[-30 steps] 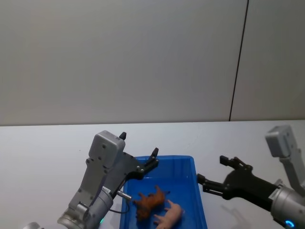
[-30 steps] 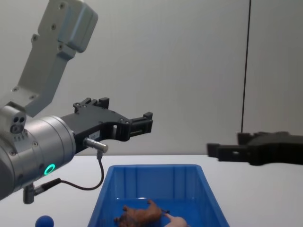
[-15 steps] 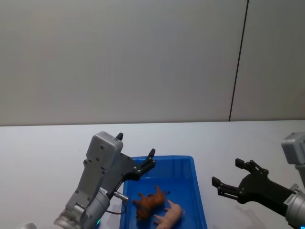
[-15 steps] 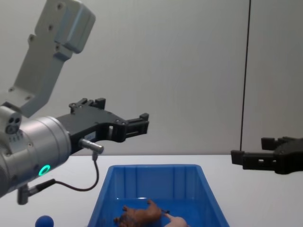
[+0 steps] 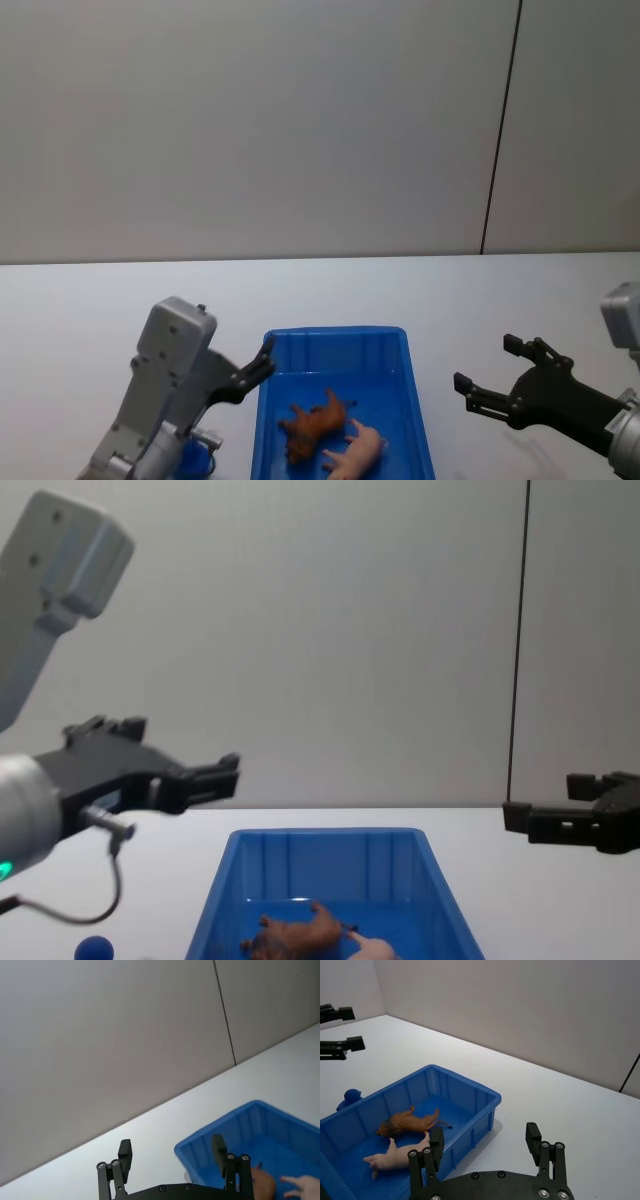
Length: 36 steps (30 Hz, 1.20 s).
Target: Pick up the two dolls from the table and place them into the box.
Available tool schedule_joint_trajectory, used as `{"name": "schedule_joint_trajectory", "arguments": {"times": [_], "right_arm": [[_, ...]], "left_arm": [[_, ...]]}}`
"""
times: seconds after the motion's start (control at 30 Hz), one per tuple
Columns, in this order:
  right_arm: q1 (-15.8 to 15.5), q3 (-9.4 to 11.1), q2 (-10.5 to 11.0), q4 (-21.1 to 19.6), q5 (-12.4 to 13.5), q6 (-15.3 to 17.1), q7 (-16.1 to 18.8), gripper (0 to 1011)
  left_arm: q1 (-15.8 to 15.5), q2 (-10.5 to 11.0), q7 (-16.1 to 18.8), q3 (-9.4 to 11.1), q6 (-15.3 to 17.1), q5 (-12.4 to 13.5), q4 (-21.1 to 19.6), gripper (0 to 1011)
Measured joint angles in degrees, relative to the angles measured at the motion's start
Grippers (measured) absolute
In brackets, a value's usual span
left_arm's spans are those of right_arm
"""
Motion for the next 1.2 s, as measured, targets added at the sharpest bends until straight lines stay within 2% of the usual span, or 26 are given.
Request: {"name": "schedule_joint_trajectory", "arguments": {"times": [0.27,0.47,0.9,1.2], "right_arm": [[-0.1,0.1,0.2,0.0,0.0,-0.2,-0.1,1001],[-0.2,0.1,0.2,0.0,0.0,-0.3,-0.1,1001],[-0.3,0.2,0.3,0.0,0.0,-0.3,-0.2,1001],[-0.3,0.2,0.4,0.0,0.0,-0.4,-0.2,1001]], "left_arm": [[2.8,2.4,1.6,-0.8,3.0,-1.5,-1.8,1002],[4.2,3.5,1.4,-1.1,4.8,-1.9,-2.0,1002],[5.2,3.9,-0.5,-1.3,7.1,-2.2,-0.1,1002],[5.9,3.8,-1.6,-1.6,7.4,-3.6,1.7,1002]]}}
